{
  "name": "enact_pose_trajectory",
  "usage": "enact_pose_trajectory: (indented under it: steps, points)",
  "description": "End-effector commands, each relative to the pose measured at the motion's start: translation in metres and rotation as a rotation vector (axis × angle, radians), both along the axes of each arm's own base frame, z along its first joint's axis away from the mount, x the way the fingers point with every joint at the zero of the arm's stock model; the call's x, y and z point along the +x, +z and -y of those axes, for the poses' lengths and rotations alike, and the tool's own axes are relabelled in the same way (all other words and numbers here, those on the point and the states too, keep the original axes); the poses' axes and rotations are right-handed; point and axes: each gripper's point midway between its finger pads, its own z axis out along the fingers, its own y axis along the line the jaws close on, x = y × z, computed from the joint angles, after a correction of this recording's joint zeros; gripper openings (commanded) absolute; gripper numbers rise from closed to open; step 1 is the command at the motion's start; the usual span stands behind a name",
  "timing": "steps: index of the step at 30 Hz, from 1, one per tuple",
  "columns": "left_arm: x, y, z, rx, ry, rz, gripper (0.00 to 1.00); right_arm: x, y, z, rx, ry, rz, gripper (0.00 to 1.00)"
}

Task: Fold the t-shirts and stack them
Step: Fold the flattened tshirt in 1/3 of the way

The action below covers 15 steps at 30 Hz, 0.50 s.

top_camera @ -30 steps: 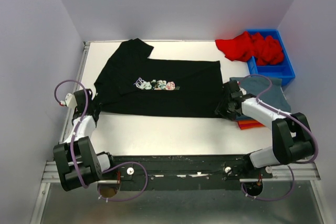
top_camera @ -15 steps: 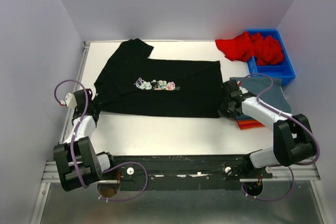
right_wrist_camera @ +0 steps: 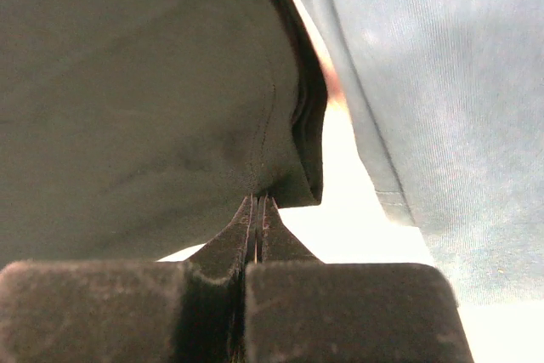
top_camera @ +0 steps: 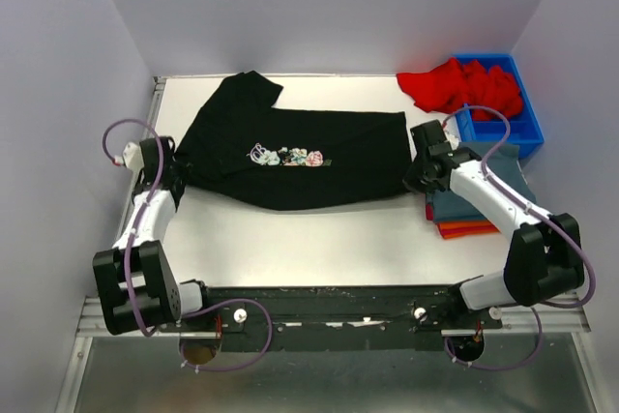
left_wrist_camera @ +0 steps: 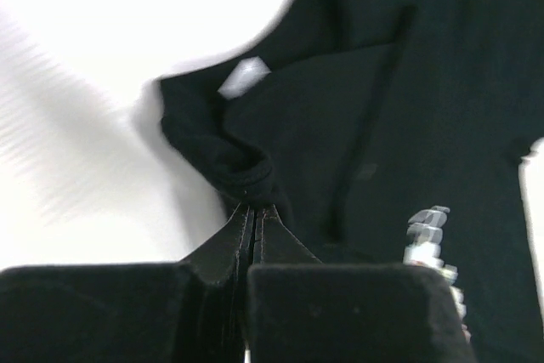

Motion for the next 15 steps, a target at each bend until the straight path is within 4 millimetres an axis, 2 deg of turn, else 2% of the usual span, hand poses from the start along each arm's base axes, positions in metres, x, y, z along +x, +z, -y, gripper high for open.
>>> enact_pose_trajectory:
  steps: [1,3,4,5,7,9,13,15]
  points:
    - [0.054,0.115,0.013,0.067,-0.028,0.205,0.00,0.032,0.077,0.017,-0.048,-0.015,0.166,0.01]
    - [0.061,0.159,0.017,0.095,-0.043,0.260,0.00,0.036,0.110,0.024,-0.044,-0.033,0.241,0.01]
    - [0.061,0.173,0.016,0.098,-0.040,0.275,0.00,0.036,0.123,0.026,-0.039,-0.039,0.277,0.00]
    - [0.059,0.181,0.016,0.107,-0.040,0.275,0.00,0.034,0.131,0.026,-0.028,-0.038,0.301,0.01]
    - [0.049,0.181,0.012,0.127,-0.026,0.258,0.00,0.028,0.127,0.020,0.010,-0.007,0.317,0.01]
    - [0.033,0.156,0.007,0.132,0.000,0.202,0.00,0.019,0.108,0.012,0.051,0.017,0.278,0.01]
    - [-0.013,0.073,0.000,0.085,0.028,0.029,0.00,-0.008,0.050,0.004,0.081,0.039,0.087,0.01]
    - [-0.038,0.038,0.001,0.059,0.039,-0.032,0.00,-0.022,0.025,0.004,0.085,0.043,0.012,0.01]
